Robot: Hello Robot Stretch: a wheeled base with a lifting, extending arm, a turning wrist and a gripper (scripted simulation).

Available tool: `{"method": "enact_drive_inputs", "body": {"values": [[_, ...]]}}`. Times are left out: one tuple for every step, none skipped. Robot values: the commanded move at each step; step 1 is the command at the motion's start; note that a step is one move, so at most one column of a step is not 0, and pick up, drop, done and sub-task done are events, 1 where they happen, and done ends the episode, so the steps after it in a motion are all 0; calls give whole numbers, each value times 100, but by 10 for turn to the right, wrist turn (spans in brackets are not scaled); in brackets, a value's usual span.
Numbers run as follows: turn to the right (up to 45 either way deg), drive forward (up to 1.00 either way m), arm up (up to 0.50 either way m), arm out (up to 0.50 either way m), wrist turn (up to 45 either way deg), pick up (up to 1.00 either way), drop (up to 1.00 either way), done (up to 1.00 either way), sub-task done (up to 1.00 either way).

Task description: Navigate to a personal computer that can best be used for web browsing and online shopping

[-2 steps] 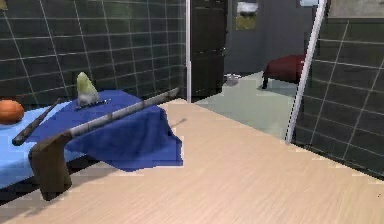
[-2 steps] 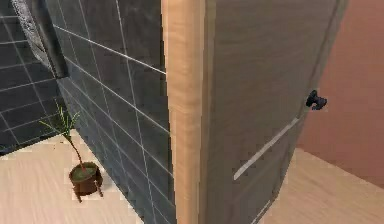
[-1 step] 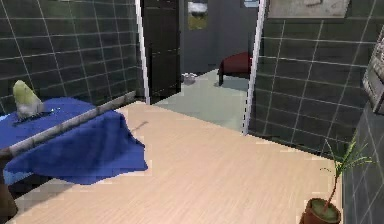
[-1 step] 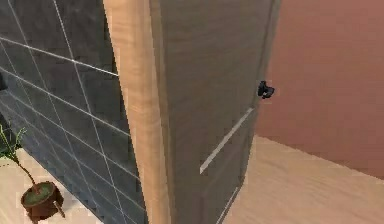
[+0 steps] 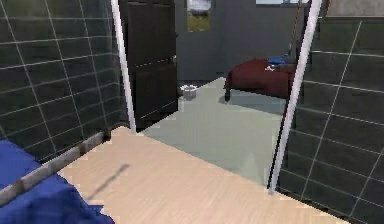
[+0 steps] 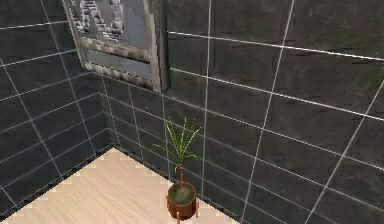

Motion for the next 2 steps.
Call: {"method": "enact_drive_inputs", "body": {"values": [[30,0,0,0,0,0,0,0,0],[120,0,0,0,0,0,0,0,0]]}}
